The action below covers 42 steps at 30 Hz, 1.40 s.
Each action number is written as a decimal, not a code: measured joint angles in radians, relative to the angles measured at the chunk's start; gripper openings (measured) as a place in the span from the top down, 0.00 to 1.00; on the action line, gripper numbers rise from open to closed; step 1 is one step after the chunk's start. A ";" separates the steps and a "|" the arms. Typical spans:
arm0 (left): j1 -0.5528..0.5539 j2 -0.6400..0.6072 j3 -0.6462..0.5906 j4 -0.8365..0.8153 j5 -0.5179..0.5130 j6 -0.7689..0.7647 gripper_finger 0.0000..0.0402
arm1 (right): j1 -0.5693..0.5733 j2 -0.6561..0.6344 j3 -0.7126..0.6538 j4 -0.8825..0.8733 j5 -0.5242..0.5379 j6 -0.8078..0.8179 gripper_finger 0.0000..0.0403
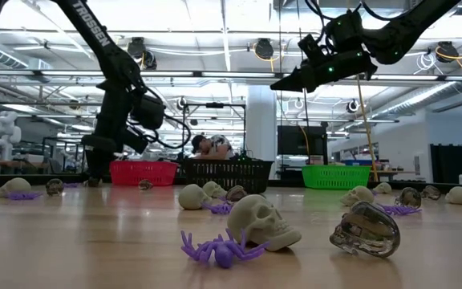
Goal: Sort Halloween decoration
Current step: Put the white skull toy into the orange bin
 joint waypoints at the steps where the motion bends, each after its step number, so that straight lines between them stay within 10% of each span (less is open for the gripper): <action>1: 0.000 -0.002 0.000 0.000 0.000 0.001 0.87 | 0.000 0.000 0.000 -0.001 0.000 0.008 1.00; 21: 0.011 -0.068 0.346 -0.061 0.030 -0.147 0.87 | 0.003 0.000 0.000 -0.108 0.002 0.100 1.00; 42: 0.140 0.295 0.510 -0.001 0.016 -0.129 0.85 | 0.003 0.000 0.000 -0.117 0.007 0.093 1.00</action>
